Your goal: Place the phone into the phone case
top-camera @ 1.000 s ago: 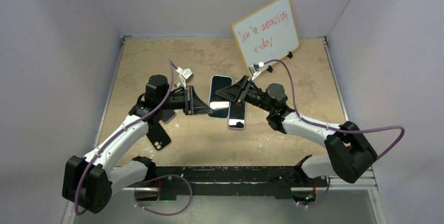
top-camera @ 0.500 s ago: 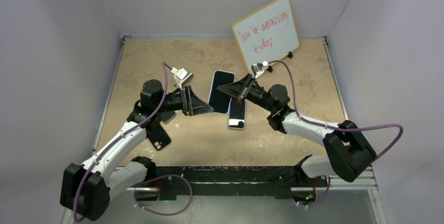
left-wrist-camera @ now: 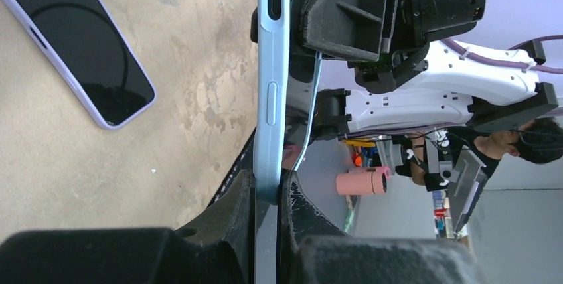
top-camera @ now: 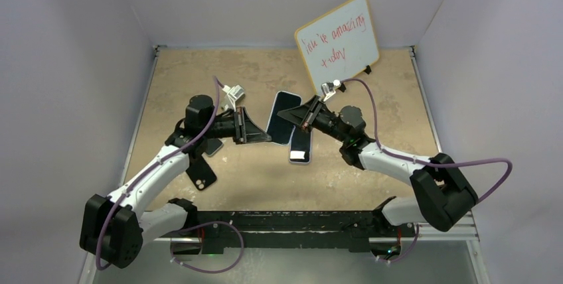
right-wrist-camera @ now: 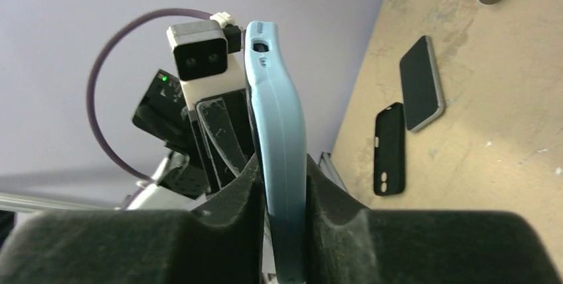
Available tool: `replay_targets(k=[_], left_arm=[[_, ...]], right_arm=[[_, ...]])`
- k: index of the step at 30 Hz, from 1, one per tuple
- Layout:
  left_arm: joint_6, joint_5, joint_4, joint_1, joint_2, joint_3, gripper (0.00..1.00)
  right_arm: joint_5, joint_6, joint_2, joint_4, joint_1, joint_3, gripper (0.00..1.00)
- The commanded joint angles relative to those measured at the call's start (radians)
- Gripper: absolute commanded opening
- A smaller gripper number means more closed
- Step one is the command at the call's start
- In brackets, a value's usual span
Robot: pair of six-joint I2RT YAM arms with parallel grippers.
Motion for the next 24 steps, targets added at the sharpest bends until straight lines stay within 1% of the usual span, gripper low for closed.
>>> replay_targets(k=[1,2,3,4,5,6,7,10,13,15,18,19,22,24], left_arm=[[0.115,-0.101,-0.128,0.007,-0.01,0.035,0.0],[0.112,-0.096,-0.117,0.007,-0.019,0.033,0.02],[0.11,-0.093,-0.113,0.007,-0.03,0.035,0.13],[0.118,-0.095,-0.117,0.007,-0.041,0.039,0.29],[0.133,-0.101,-0.132,0.008,-0.053,0.046,0.37],[0.149,-0.11,-0.152,0.011,-0.065,0.056,0.42],[0.158,-0.114,-0.162,0.014,-0.077,0.064,0.46],[0.158,-0.097,-0.143,0.046,-0.113,0.082,0.5],[0.141,-0.07,-0.098,0.078,-0.135,0.098,0.53],[0.119,-0.039,-0.005,0.085,-0.125,0.105,0.54],[0.094,0.019,0.071,0.085,-0.08,0.123,0.55],[0.072,0.044,0.114,0.086,-0.066,0.121,0.55],[-0.065,0.111,0.33,0.087,-0.029,0.084,0.55],[-0.087,0.118,0.382,0.087,-0.014,0.075,0.55]], right_arm=[[0.009,-0.076,-0.059,0.003,0.006,0.035,0.13],[0.008,-0.092,-0.063,-0.008,0.005,0.036,0.09],[0.007,-0.109,-0.067,-0.013,0.006,0.033,0.07],[-0.001,-0.127,-0.073,-0.015,0.006,0.03,0.06],[-0.019,-0.149,-0.078,-0.017,0.005,0.032,0.06],[-0.038,-0.175,-0.084,-0.026,0.005,0.034,0.06],[-0.064,-0.202,-0.089,-0.032,0.005,0.034,0.06],[-0.148,-0.277,-0.109,-0.044,0.006,0.022,0.07],[-0.211,-0.327,-0.134,-0.021,0.006,0.004,0.08],[-0.257,-0.363,-0.151,-0.039,0.005,-0.004,0.09],[-0.291,-0.382,-0.174,-0.026,0.006,-0.021,0.1],[-0.302,-0.383,-0.175,-0.026,0.006,-0.02,0.1],[-0.335,-0.378,-0.172,-0.01,0.008,-0.017,0.1],[-0.349,-0.362,-0.168,0.02,0.01,-0.023,0.1]])
